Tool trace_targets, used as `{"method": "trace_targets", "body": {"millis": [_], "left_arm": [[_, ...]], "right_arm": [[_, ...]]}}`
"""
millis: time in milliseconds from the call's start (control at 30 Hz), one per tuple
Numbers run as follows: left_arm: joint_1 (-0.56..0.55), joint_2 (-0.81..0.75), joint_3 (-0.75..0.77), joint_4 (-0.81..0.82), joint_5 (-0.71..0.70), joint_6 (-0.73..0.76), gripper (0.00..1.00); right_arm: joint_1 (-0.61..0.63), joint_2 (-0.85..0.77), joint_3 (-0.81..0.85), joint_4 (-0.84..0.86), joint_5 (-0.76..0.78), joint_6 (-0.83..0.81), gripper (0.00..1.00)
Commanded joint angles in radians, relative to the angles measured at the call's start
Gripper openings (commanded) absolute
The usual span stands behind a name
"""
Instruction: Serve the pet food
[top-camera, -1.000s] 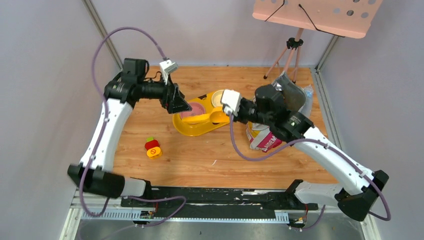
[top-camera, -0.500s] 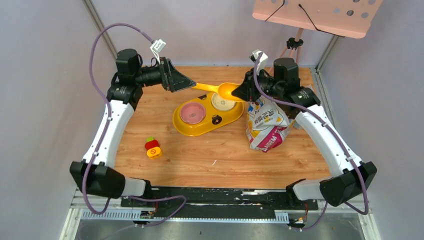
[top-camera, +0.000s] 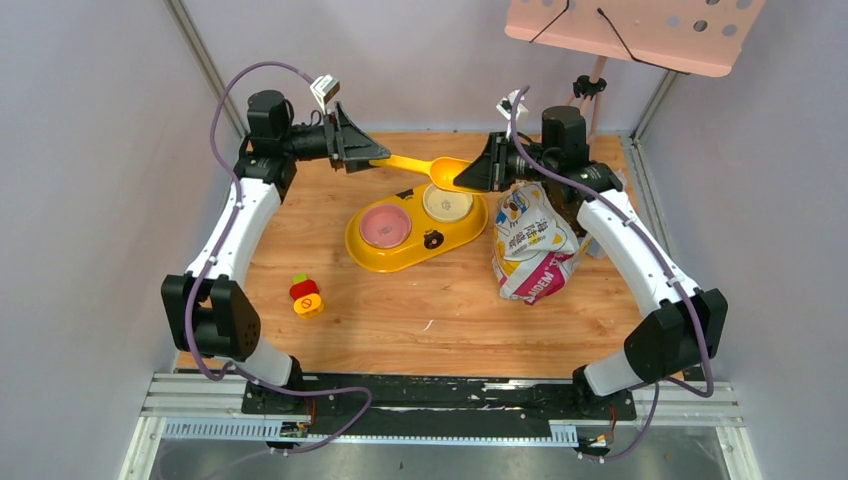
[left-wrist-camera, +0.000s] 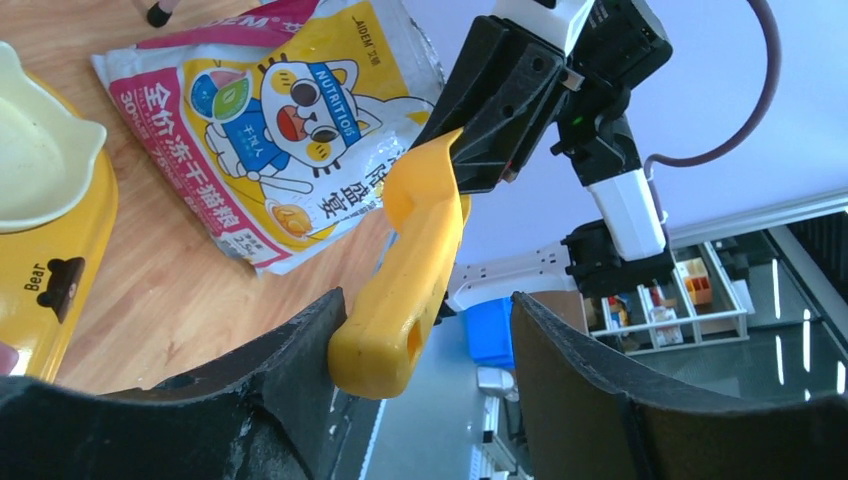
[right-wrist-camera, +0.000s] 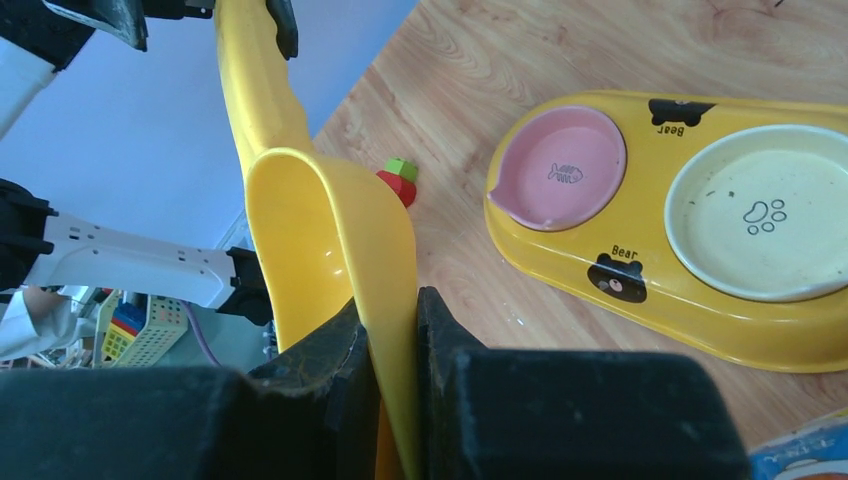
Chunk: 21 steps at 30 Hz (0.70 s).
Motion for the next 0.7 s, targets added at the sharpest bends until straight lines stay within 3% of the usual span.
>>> {"method": "trace_targets", "body": {"millis": [0, 267, 567, 667], "left_arm": [[-0.005, -0.01, 0.055, 0.052, 0.039, -0.063, 0.65], [-0.035, -0.024, 0.027, 0.05, 0.015, -0.035, 0.45], [-0.038, 0.0, 0.04, 0.088, 0.004, 0.033, 0.11], [-0.038, 0.0, 0.031, 0.094, 0.003, 0.047, 0.01]], "right_arm": [[0.002, 0.012, 0.052, 0.113, -0.029, 0.089, 0.0], [0.005, 0.054, 0.069, 0.125, -0.029, 0.11, 0.0], [0.008, 0.066, 0.043, 0.127, -0.031, 0.069, 0.0], [0.009, 0.055, 0.024, 0.119, -0.07, 0.014, 0.19]]}}
